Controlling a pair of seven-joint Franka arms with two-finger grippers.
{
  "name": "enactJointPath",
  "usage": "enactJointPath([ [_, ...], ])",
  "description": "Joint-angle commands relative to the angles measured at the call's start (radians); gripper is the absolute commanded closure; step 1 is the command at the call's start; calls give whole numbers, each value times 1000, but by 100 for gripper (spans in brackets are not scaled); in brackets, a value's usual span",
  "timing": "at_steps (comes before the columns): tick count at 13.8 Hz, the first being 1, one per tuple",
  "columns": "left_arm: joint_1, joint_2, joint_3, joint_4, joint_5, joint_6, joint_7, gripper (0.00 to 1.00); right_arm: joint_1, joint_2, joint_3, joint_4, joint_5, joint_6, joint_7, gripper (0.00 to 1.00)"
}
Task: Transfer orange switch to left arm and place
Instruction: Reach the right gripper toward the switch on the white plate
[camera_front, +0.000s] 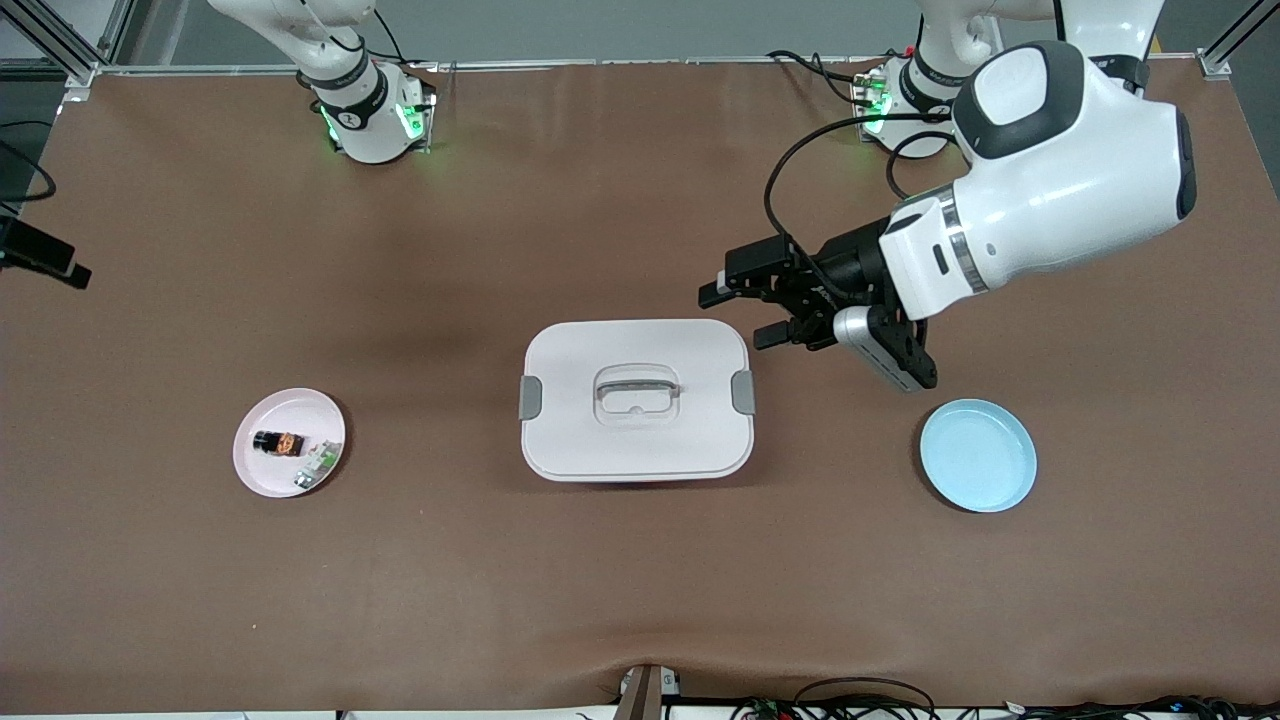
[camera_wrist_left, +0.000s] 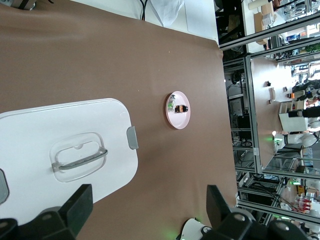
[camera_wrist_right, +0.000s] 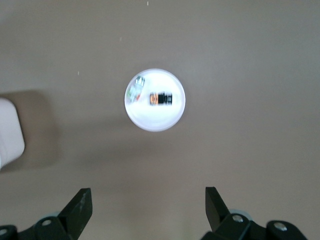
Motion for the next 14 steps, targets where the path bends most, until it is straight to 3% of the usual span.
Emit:
enactJointPath([
  [1,16,-6,5,10,64,4,13,0,-6,78,5,13,4,107,14,0],
  [6,-2,43,5,11,68,79,23,0,8,161,6,-8,5,143,14,0],
  [8,1,80,2,15,60,84,38,0,7,167,8,-88,5,204,11,0],
  [10,-4,84,1,13,57,88,53,0,2,164,6,-209,4,354,5,0],
  [14,-87,121,2,4,51,209,53,0,-1,193,6,-361,4,537,5,0],
])
